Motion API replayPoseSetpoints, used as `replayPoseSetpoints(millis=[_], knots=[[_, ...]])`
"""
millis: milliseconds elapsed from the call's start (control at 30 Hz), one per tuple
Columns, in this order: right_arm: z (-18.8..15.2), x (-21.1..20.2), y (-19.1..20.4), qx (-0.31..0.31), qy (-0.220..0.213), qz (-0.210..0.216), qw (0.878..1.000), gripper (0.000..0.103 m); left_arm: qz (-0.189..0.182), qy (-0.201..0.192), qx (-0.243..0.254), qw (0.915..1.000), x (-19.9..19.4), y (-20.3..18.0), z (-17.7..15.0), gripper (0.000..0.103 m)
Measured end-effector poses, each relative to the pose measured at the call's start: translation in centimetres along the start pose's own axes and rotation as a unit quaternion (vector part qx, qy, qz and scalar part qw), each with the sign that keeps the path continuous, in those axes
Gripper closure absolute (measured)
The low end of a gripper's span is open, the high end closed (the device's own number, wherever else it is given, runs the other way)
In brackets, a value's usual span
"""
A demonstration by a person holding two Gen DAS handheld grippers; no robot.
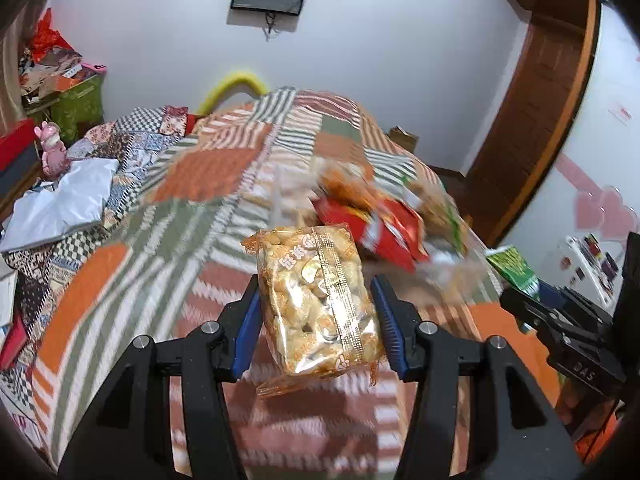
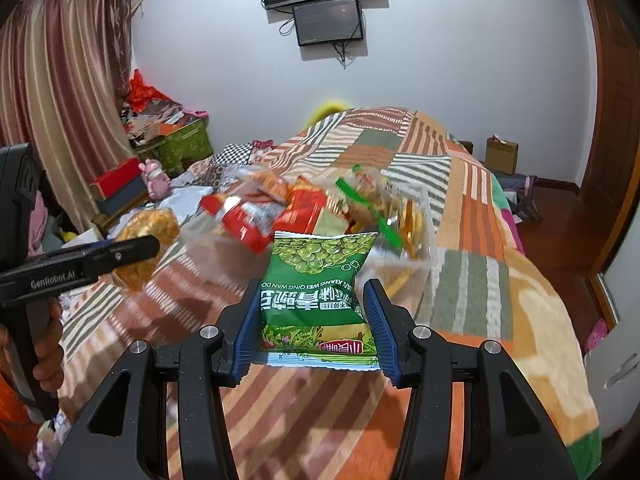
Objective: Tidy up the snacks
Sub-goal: 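Lower the cracker bag and green pea bag into the clear box, opening both tools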
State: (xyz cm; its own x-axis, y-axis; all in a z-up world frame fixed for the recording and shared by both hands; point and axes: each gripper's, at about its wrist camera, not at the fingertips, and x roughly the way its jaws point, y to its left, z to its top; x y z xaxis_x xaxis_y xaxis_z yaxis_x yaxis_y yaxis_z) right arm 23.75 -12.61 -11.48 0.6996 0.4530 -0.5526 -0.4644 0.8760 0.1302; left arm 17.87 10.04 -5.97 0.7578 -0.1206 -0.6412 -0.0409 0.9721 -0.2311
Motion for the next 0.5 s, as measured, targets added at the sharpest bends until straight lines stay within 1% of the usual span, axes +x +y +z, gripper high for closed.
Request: replayPoseSetpoints(millis=[167,367,500], knots=[[1.8,2.4,-0.4,0.006,0.003,0.014,1.0,0.056,0.004,0.009,-0.016,0.9998,3.0,1.7,2.5,0.051],[3.3,4.9,0.2,-0.014,0.007,0.019,1.0,0.056,0.008,0.016,0.003,0.9998,6.2,1.8,4.5,0.051],[3.8,6.3,0.5,-0.028,0.012,0.019,0.999,0.056,0.006,0.02,0.01,0.9997,7.8,1.7,5.1,0.051]])
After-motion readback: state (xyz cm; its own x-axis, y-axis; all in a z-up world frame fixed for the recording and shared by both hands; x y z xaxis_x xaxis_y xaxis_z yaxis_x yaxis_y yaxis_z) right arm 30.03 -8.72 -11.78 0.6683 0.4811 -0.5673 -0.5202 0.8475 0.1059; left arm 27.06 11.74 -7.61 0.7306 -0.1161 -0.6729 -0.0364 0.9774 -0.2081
